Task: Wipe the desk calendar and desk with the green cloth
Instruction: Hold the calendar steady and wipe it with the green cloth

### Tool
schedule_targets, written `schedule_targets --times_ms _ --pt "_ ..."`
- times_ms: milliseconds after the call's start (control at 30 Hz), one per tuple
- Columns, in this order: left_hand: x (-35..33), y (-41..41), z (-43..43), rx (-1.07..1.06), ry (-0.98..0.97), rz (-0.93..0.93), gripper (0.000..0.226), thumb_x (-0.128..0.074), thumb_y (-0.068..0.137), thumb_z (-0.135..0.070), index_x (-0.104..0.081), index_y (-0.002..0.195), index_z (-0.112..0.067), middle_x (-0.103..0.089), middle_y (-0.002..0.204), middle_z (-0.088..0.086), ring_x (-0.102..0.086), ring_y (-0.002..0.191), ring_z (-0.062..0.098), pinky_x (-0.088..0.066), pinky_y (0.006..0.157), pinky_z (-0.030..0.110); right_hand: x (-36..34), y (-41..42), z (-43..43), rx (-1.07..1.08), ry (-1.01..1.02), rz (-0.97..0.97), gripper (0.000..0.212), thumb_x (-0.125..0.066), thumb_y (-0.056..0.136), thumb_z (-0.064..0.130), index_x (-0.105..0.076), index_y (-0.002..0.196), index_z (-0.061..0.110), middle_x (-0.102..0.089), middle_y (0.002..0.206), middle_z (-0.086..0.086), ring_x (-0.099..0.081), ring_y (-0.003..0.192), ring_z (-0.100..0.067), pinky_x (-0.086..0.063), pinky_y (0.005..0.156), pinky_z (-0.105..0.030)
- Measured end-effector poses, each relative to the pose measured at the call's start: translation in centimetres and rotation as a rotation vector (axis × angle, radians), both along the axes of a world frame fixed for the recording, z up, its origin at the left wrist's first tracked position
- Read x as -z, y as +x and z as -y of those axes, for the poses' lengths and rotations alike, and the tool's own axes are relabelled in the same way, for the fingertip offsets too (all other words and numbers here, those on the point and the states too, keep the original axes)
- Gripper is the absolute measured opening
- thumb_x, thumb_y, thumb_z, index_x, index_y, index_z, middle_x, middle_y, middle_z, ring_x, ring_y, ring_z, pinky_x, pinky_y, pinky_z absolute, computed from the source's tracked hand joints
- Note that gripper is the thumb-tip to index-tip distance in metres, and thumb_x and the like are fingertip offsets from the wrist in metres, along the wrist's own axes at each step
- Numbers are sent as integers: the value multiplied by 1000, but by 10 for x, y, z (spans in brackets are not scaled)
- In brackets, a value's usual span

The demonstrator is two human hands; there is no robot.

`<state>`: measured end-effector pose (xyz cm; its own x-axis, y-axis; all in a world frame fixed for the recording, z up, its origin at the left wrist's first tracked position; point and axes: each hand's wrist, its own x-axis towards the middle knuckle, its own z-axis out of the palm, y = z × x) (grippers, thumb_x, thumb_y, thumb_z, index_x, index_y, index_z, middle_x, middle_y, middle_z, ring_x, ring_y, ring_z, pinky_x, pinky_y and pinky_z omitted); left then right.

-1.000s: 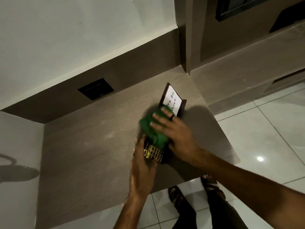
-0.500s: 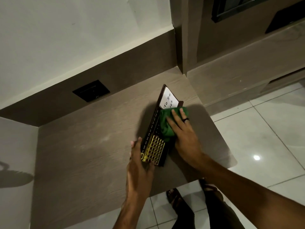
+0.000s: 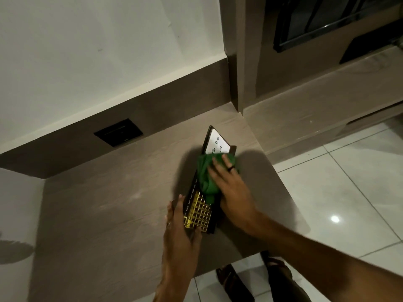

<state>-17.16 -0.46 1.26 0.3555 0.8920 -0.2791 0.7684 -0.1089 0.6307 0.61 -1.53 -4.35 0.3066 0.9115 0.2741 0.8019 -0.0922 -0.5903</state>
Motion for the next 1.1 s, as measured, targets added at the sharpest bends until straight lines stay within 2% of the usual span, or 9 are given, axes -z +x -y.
schedule_targets --times_ms 100,200,333,467,567,667,800,900,1100 --pt "3 -1 0 2 14 -18 88 -69 89 -11 -17 155 -34 -13 168 5 -20 153 24 -33 120 52 -3 6 -1 -197 79 126 80 -62 72 3 -37 146 18 -36 155 -7 -18 146 -33 -34 109 -58" --pt "3 -2 1 7 19 -25 88 -70 88 -10 -17 156 -32 -17 167 7 -27 151 25 -40 116 52 -24 43 -40 -10 71 74 78 -62 72 -7 -44 144 19 -39 154 -9 -34 138 -41 -46 97 -57" --pt "2 0 0 5 4 -23 90 -70 86 -6 -18 155 -29 -28 162 8 -39 144 24 -48 109 50 -26 83 -81 208 -92 -117 77 -51 81 -12 -34 150 17 -33 157 -6 -18 147 -31 -20 115 -46" --pt "2 2 -1 -21 -4 -49 93 -70 88 -10 -12 154 -38 -9 168 4 -19 153 23 -26 121 45 -4 57 -51 309 -152 -63 84 -63 80 -11 -28 152 12 -29 158 -10 -17 146 -37 -26 116 -52" --pt "4 1 0 -22 8 -49 93 -69 89 -14 -9 155 -40 -4 169 0 -10 154 19 -16 114 33 13 30 -11 221 -157 65 85 -69 74 -8 -35 150 12 -29 158 -11 -11 147 -36 -21 116 -55" --pt "6 0 1 -11 14 -21 91 -69 89 -15 -12 156 -38 -6 169 -1 -6 155 17 -15 118 37 21 -12 30 54 -155 147 81 -76 62 -6 -53 137 12 -47 148 -13 -25 142 -37 -25 111 -58" --pt "5 0 0 -4 4 -10 91 -69 89 -15 -13 155 -40 -8 169 0 -9 154 17 -20 120 39 23 -30 62 -201 -158 205 76 -75 63 11 -53 136 16 -52 144 -9 -30 138 -34 -25 107 -59" --pt "5 1 -1 10 31 -36 89 -69 89 -13 -14 155 -37 -10 168 3 -8 153 17 -22 120 38 12 21 31 1 -135 138 73 -62 64 -3 -54 136 9 -50 144 -17 -33 138 -39 -23 109 -56" --pt "3 4 -2 8 34 -64 90 -70 87 -11 -15 155 -34 -19 166 5 -29 149 24 -40 116 51 -3 83 -48 394 -247 -31 89 -66 79 -10 -19 152 4 -22 159 -21 -17 146 -38 -25 116 -53"
